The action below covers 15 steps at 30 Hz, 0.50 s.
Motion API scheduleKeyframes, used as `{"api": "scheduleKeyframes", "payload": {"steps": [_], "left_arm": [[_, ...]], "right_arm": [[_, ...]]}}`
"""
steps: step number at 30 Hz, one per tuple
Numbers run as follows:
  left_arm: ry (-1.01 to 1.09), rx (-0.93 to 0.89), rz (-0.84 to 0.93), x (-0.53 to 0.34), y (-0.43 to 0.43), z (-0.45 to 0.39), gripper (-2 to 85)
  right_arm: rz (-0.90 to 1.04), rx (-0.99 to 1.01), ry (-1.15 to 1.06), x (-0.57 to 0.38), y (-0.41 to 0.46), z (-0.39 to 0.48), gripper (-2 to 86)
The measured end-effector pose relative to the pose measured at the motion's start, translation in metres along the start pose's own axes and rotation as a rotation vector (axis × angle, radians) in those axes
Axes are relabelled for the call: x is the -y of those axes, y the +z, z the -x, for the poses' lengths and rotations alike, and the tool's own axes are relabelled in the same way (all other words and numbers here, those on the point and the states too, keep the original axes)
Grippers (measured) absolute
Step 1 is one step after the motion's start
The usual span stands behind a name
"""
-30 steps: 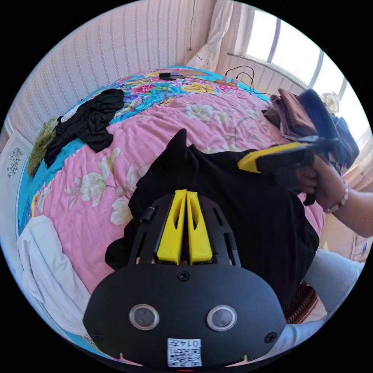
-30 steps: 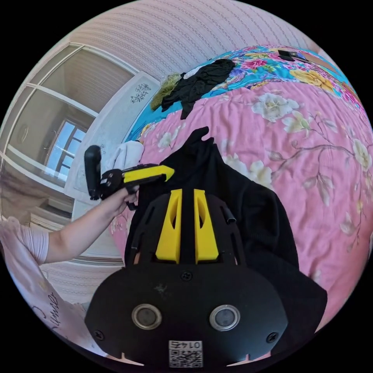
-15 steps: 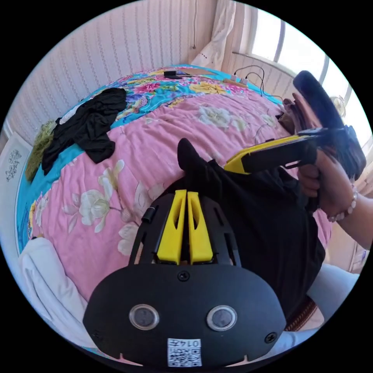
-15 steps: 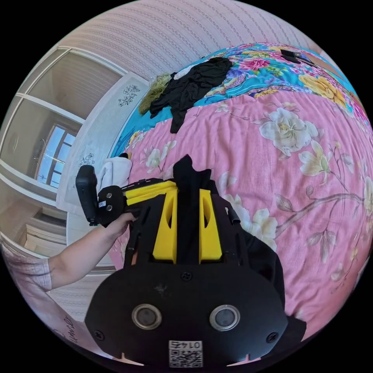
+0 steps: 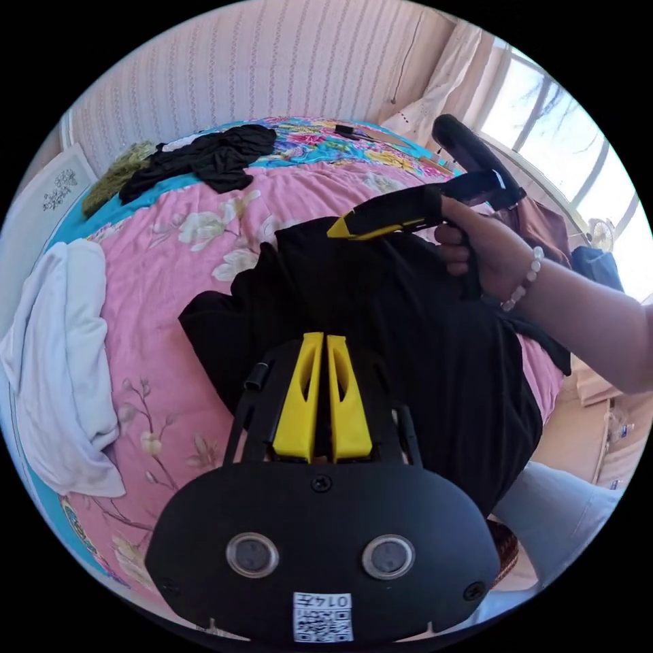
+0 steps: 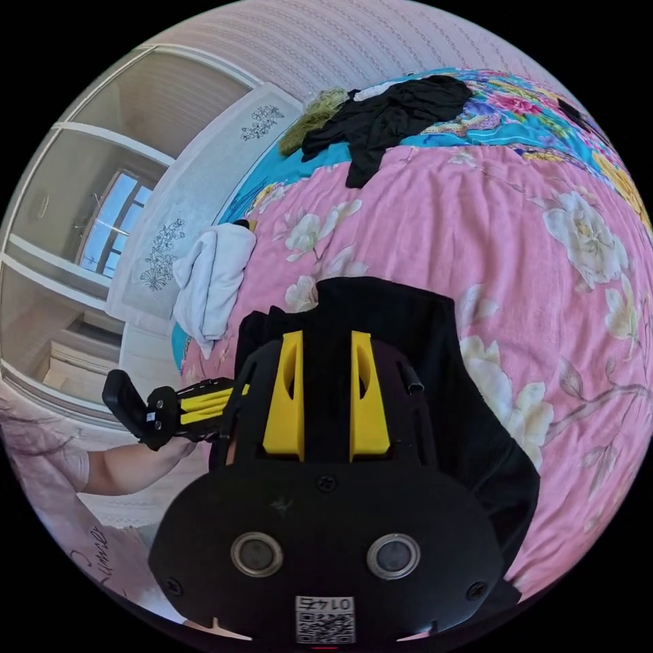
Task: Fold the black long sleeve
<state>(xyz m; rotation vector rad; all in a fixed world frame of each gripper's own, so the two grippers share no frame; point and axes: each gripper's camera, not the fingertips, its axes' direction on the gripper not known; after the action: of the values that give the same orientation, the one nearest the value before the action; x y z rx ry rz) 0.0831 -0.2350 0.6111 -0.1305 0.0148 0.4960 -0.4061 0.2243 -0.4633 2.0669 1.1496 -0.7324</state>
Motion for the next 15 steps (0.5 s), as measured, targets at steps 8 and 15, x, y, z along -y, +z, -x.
{"api": "scheduleKeyframes", "payload": {"steps": [8,15], "left_arm": [[-0.028,0.026,-0.140,0.017,-0.065,0.015,3.3],[0.070,0.076,-0.044,0.062,-0.048,0.027,7.8]], "right_arm": [[0.015,-0.020,0.072,0.015,0.013,0.017,9.5],[0.066,0.094,0.062,0.013,0.033,0.034,2.7]]}}
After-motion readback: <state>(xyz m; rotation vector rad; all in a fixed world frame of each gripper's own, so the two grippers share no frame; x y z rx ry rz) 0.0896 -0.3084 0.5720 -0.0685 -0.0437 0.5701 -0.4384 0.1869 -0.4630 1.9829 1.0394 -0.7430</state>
